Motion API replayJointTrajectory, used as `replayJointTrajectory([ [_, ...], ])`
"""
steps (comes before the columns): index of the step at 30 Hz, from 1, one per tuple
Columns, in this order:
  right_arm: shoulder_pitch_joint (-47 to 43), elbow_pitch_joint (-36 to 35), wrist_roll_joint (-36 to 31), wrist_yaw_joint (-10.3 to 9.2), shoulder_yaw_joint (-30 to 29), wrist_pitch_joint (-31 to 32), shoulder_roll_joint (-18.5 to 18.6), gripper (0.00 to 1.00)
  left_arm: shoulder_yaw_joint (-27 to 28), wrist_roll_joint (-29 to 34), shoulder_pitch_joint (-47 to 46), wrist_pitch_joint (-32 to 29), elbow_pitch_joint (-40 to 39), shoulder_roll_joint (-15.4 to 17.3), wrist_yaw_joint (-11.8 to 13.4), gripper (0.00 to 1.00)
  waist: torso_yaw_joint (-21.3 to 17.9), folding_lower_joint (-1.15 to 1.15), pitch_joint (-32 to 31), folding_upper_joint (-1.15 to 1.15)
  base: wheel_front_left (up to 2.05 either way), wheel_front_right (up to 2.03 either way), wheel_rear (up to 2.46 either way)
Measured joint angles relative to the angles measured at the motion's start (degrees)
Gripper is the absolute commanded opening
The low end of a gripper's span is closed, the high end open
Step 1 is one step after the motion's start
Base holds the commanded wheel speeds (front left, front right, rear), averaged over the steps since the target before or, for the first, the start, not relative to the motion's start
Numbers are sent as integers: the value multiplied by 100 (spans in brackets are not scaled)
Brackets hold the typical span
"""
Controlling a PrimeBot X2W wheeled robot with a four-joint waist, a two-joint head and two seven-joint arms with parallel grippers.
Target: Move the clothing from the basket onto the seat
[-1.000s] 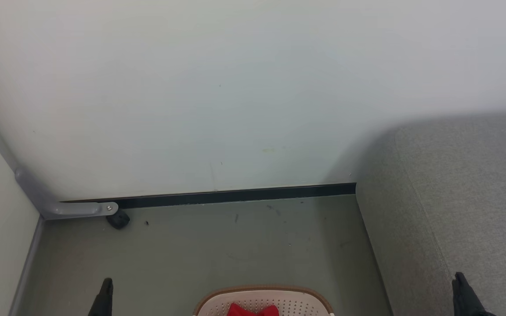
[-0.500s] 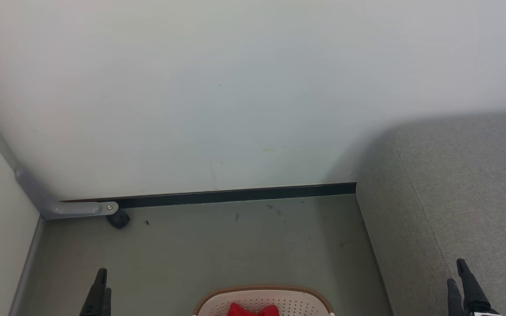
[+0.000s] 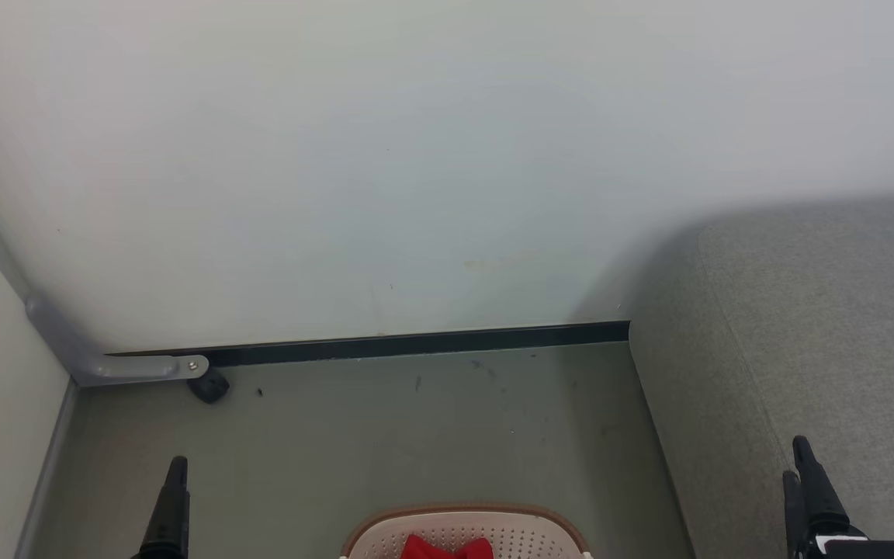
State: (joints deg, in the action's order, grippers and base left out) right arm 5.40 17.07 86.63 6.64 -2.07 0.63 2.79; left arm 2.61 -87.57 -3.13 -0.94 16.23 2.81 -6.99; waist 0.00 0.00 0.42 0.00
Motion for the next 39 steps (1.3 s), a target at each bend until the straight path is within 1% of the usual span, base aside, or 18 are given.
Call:
replayJointTrajectory([
  [4, 9, -13, -201, 0, 126, -83, 59, 100, -109, 279, -5, 105, -38, 73, 0, 100, 0, 0, 8, 0, 0, 0, 0],
  [9, 50, -11, -745, 0, 360, -211, 223, 100, -231, 679, -24, 227, -66, 177, 0, 100, 0, 0, 21, 0, 0, 0, 0],
  [11, 83, -9, -847, 0, 399, -237, 250, 100, -264, 732, -26, 257, -71, 201, 0, 100, 0, 0, 24, 0, 0, 0, 0],
  [16, 143, -8, -1329, -16, 573, -333, 335, 100, -378, 1259, -55, 365, -82, 305, -4, 100, -2, 0, 37, 0, 0, 0, 0],
  [22, 257, -15, -1916, -168, 719, -477, 411, 100, -575, 1969, -132, 493, -108, 458, -4, 100, -9, 0, 46, 0, 0, 0, 0],
  [28, 257, -31, -2360, -219, 846, -595, 478, 100, -628, 2465, -133, 620, -169, 459, 53, 100, -16, 0, 44, 0, 0, 0, 0],
  [33, 297, -18, -3033, -320, 1098, -688, 658, 100, -650, 2889, -137, 722, -189, 466, 114, 100, -16, 0, 44, 0, 0, 0, 0],
  [39, 379, -9, -3751, -471, 1384, -831, 802, 100, -751, 3595, -142, 853, -207, 569, 215, 100, -15, 0, 44, 0, 0, 0, 0],
])
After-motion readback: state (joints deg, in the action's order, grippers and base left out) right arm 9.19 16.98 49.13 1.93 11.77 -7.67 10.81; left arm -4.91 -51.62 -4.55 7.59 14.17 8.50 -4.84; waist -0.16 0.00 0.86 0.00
